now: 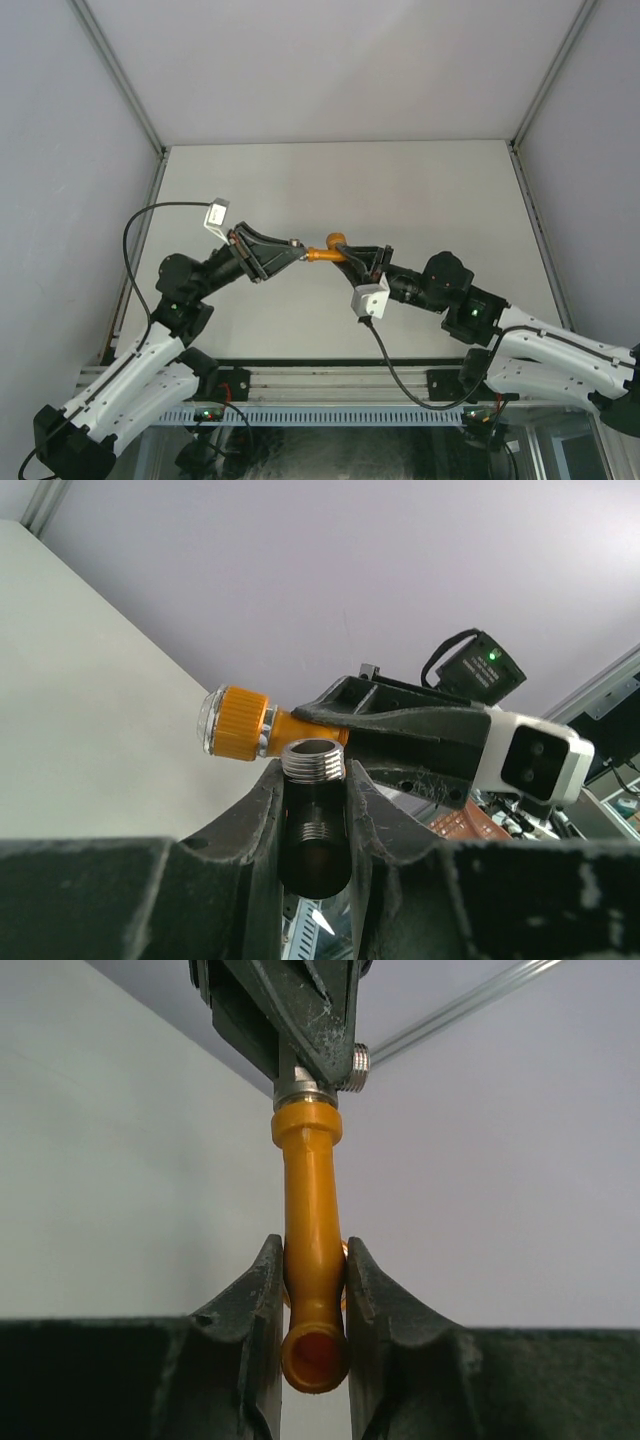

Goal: Install the water faucets

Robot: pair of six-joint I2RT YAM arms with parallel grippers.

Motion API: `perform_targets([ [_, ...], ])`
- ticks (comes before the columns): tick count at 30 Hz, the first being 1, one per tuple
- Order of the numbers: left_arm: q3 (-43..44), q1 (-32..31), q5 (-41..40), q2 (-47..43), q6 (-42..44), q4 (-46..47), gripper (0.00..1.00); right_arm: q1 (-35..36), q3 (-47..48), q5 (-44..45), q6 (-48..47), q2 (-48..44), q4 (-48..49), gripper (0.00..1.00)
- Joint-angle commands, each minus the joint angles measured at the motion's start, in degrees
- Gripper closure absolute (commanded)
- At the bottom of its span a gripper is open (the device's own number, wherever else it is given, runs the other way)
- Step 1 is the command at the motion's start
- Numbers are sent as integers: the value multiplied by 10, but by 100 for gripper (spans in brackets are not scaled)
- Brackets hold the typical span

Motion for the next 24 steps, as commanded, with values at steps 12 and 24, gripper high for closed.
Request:
perform_targets([
  [12,9,2,9,-10,23,36,100,-153,154,-299,621,35,-65,100],
  [24,5,2,9,-18,22,36,100,-230,158,-427,828,65,-31,100],
])
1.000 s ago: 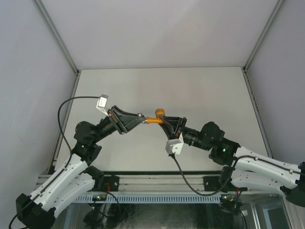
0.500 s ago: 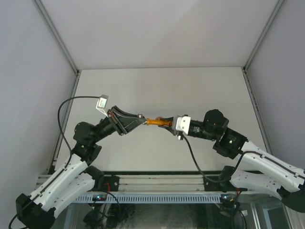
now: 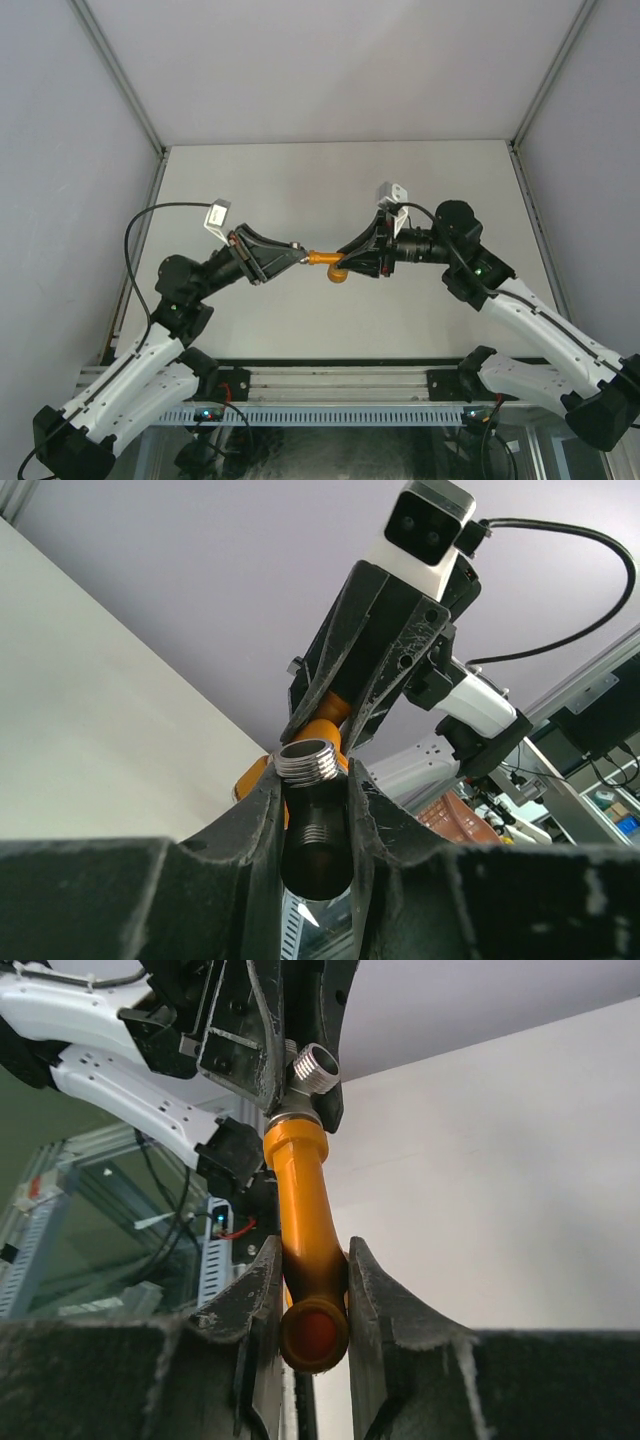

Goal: Install the water faucets

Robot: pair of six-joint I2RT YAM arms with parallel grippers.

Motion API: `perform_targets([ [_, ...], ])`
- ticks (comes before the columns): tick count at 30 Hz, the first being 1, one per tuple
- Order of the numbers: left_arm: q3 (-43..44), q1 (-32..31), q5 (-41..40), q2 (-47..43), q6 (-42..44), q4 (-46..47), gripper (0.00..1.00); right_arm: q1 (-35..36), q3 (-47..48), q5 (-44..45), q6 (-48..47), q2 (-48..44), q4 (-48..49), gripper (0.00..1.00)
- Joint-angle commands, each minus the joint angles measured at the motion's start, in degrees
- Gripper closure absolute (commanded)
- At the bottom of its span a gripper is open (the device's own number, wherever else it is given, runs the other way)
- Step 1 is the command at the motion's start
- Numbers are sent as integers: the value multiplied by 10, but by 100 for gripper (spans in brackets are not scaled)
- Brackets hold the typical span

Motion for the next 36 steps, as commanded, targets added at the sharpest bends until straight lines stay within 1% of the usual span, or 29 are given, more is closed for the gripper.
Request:
perform_targets([
  [1,6,5,-2,-14,37,34,100,-15,35,-88,132,-19,54,100],
  [4,6,5,-1,-12,38,35,100,-23,39,-121,173,-9,65,100],
  [7,8,4,0,-9,38,34,100,-34,68,-195,251,28,64,100],
  [9,9,4,0,-8,38,35,100,-34,84,-216,281,54,56,100],
  [11,9,4,0,-10,39,35,100,-34,88,-213,292,62,59,100],
  [15,9,4,-4,-13,38,34,100,-35,87,-144,223,49,-2,99],
  [16,9,4,-5,-13,38,34,100,-35,87,-124,205,44,-14,93],
  [17,9,5,-6,-13,38,34,100,-35,87,-102,185,39,-25,85],
  [20,9,4,-10,-15,37,34,100,-36,85,-15,131,22,-63,62],
  [21,10,4,-10,-16,37,34,100,-35,82,11,112,16,-70,57],
  [24,12,5,-11,-17,35,35,100,-36,64,66,38,-12,-61,49],
  [26,11,4,-11,-17,32,35,100,-36,44,89,-18,-43,-38,45],
  [29,10,4,-14,-19,25,35,100,-34,7,96,-144,-89,1,42],
  [31,9,4,-17,-20,19,35,100,-27,-26,105,-254,-126,28,39],
  [32,9,4,-20,-20,15,34,100,-17,-47,115,-317,-146,36,34],
  [33,9,4,-22,-19,8,34,100,4,-67,130,-390,-167,42,29],
  [34,10,4,-25,-19,3,30,100,22,-91,148,-485,-185,48,26],
  [36,17,4,-28,-18,-5,15,100,61,-137,192,-646,-216,51,21],
])
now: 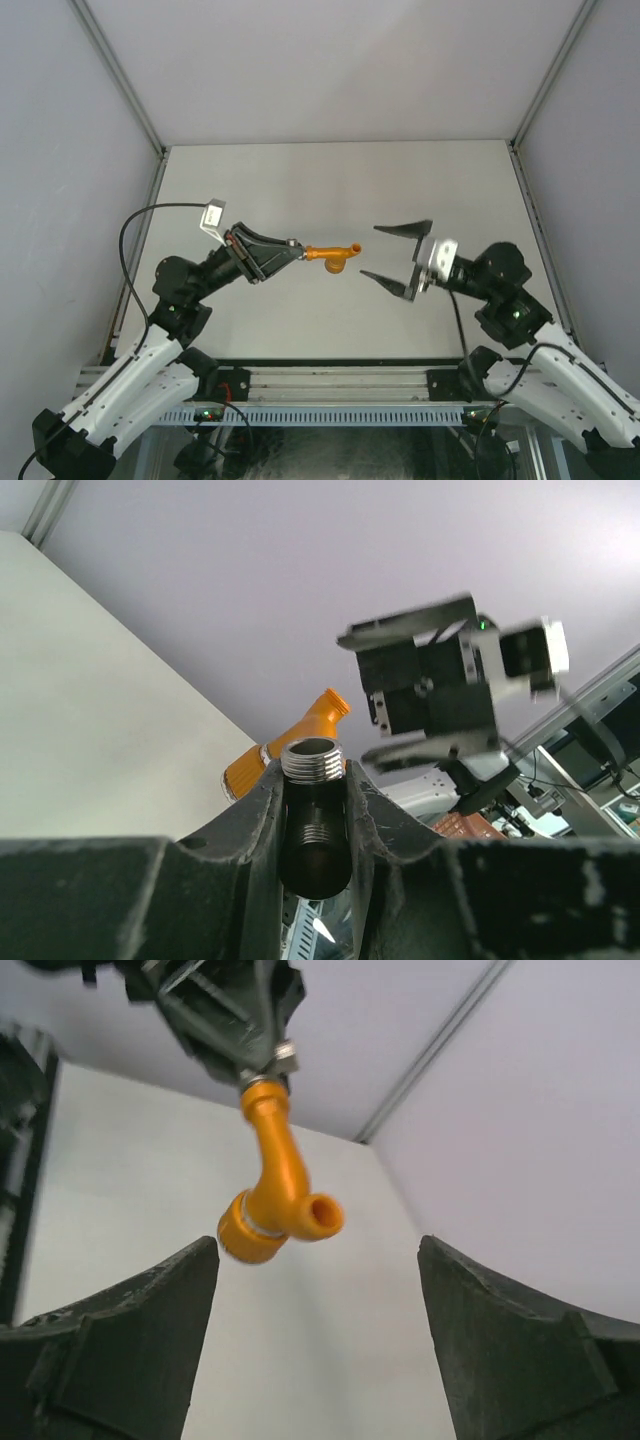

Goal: Install the water faucets

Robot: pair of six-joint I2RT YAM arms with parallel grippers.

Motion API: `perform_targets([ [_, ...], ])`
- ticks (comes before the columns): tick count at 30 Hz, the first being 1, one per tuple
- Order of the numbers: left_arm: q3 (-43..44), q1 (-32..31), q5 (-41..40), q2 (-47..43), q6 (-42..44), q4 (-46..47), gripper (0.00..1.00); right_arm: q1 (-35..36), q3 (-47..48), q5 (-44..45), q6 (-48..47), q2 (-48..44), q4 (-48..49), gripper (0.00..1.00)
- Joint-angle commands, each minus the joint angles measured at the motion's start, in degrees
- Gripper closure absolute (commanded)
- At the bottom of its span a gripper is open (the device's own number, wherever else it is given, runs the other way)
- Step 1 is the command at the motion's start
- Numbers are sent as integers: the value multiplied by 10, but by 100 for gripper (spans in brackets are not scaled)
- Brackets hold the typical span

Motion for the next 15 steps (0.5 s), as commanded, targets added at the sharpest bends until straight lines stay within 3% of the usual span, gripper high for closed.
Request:
perform_targets([
  [1,20,2,-20,-9,-23,10,100,77,-75,111,-405,-51,44,18],
  [7,53,2,-33,-4,-62,-62,100,188,-105,337,-640,-20,86,18],
  [15,67,2,-48,-6,-120,-127,100,225,-124,372,-747,27,187,18],
])
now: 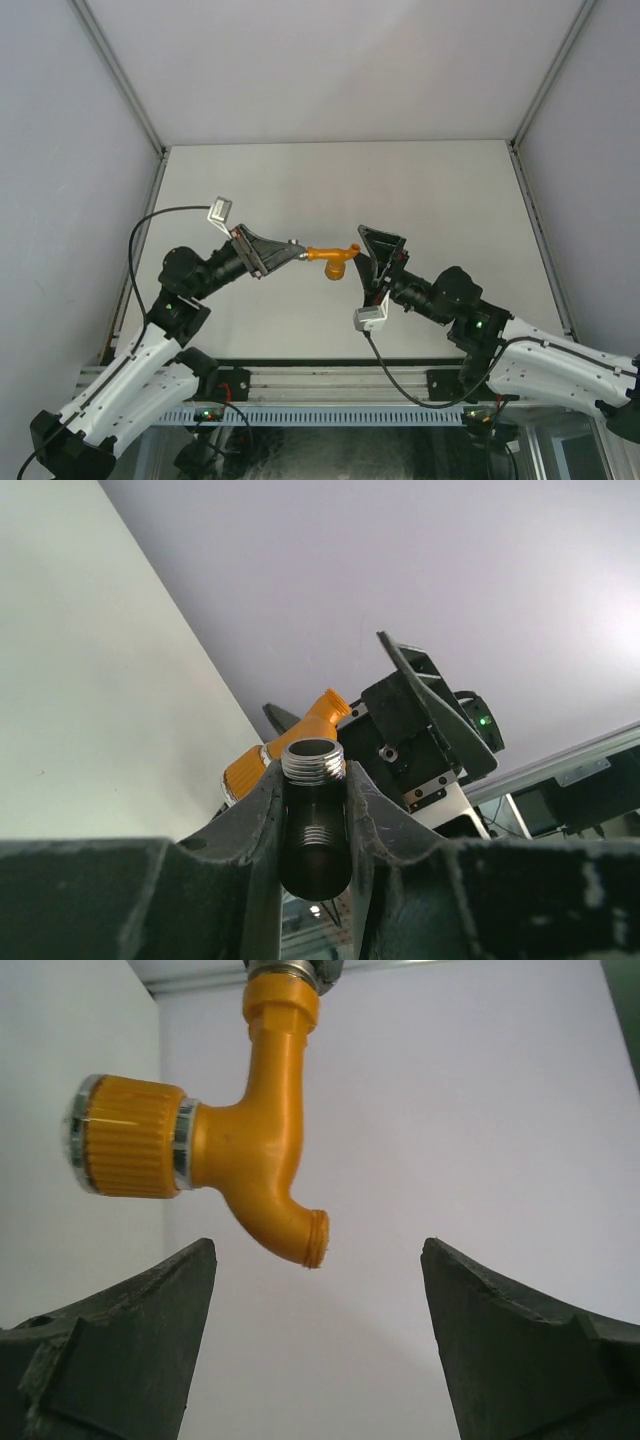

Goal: Install the water faucets

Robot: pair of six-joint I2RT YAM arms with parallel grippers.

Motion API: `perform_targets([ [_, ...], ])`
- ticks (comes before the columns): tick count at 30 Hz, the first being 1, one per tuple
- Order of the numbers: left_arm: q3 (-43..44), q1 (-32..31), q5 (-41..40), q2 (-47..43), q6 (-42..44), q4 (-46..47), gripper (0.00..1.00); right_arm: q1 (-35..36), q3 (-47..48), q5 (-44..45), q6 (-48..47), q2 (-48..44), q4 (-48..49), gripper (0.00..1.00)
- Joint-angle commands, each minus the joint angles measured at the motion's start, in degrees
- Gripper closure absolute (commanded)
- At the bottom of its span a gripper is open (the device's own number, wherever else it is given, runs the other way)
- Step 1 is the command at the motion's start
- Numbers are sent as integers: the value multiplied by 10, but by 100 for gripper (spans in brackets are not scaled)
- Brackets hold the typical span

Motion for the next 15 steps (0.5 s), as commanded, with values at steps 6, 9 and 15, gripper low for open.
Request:
perform_targets([
  [6,57,2,-67,-26,-73,-105,100,32,-13,43,-140,32,149,19],
  [9,16,2,-101,-57,-142,-53,100,48,-17,46,-158,55,167,20],
  [15,13,2,-92,-64,-164,-49,100,48,-18,23,-151,76,182,25],
])
